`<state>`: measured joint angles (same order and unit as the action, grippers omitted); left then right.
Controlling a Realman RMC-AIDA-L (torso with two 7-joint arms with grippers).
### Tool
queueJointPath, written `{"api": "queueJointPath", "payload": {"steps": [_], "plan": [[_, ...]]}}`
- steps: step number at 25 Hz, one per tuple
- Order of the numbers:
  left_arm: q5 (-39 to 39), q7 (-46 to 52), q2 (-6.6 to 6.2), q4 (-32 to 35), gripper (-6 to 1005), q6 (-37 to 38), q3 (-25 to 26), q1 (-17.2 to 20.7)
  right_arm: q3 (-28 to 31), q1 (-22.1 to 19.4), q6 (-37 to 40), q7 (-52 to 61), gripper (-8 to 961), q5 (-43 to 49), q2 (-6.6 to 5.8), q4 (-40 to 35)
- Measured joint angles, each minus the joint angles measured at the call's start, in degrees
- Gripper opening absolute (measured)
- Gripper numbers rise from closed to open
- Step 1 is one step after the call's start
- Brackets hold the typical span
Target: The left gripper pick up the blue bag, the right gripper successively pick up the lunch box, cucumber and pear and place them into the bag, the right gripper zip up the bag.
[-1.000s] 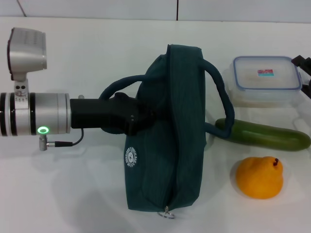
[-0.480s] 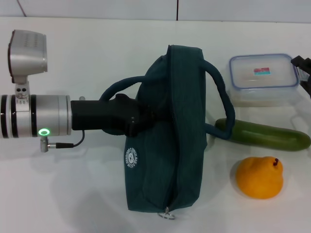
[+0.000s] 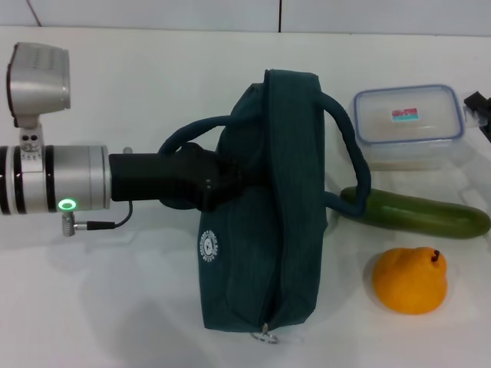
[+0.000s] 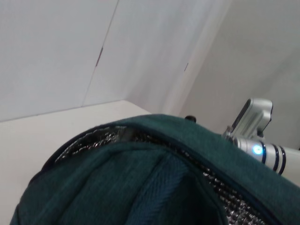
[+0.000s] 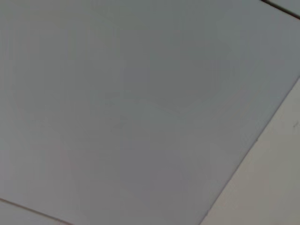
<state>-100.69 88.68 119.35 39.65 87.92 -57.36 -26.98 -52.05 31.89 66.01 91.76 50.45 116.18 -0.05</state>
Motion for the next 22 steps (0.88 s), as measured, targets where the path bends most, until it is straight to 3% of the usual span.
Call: {"api": "queueJointPath", "payload": {"steps": [6,13,22], "plan": [[0.5,0.3,-0.18,0.3,42,0.9,0.1,0.0,0.2,0.0,-0.3,-1.9,90,-0.1,0.00,0.0],[1.5,0.5,-0.16,0.7,42,0.9,0.1,0.1,0.3,-0.6,-0.4,-4.9,92,-0.2,0.00,-0.5],[4.0,2.0,-1.16,0.8,42,1.5,0.2,0.0,0.3,-2.5,7.4,-16.9,90,-0.3,0.00,-2.3]]}}
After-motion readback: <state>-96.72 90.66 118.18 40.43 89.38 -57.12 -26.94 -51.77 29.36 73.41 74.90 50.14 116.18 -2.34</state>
